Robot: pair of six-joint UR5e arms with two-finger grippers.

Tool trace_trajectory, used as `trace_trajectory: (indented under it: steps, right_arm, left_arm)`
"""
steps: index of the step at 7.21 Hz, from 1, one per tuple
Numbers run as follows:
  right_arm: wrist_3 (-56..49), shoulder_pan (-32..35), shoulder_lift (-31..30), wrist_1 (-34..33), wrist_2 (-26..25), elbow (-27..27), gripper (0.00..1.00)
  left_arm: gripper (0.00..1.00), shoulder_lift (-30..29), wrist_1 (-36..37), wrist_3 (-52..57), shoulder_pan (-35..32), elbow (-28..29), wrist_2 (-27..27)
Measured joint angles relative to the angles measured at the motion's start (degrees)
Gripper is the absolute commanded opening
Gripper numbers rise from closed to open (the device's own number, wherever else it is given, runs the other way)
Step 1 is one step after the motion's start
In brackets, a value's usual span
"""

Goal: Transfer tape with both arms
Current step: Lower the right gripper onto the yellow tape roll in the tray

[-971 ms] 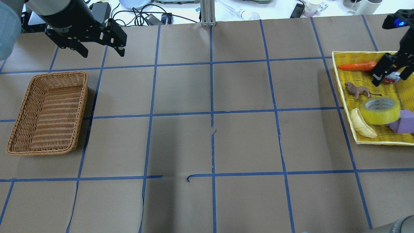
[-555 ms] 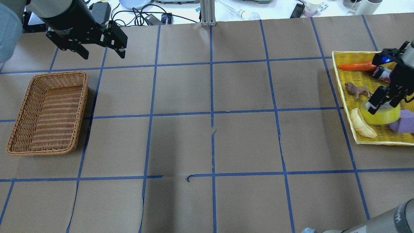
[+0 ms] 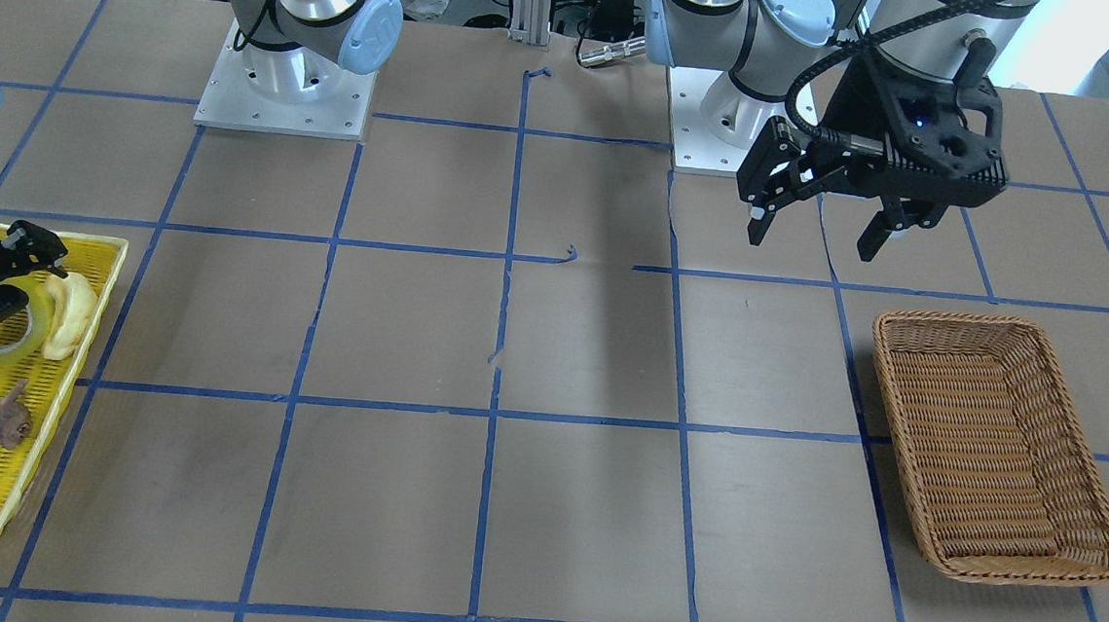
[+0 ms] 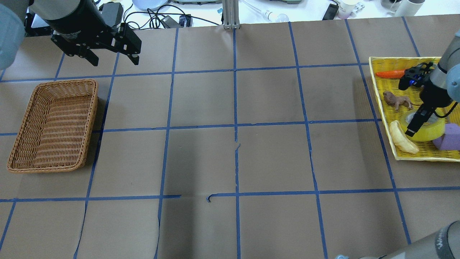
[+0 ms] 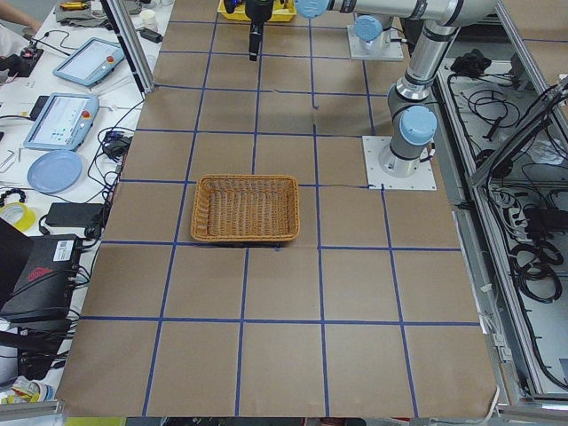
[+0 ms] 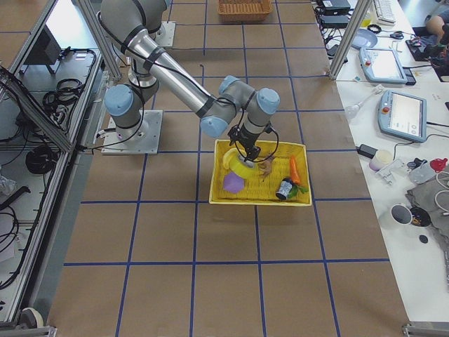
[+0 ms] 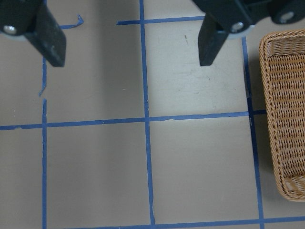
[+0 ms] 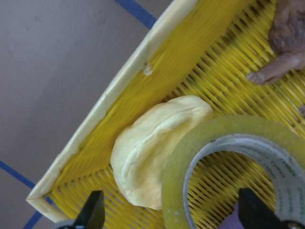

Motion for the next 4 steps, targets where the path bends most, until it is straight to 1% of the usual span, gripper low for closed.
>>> trace_trajectory:
  steps: [1,2,4]
  right_arm:
    - [-1.72,0.03,0.43,-0.37,-1.24,0.61,0.01]
    - [-1.89,0.05,0.67,-0.48,-2.21,1.11,0.0]
    - [-0.2,0.07,0.6,-0.52,-2.46,1.08,0.0]
  left_arm:
    - [1.0,0.0,0.02,-0.03,0.0,0.0,-0.01]
    - [1.0,0.0,0.01,-0.06,0.0,0.0,-0.02]
    - [1.0,0.0,-0.05,-0.07,0.06,0.0,0.0]
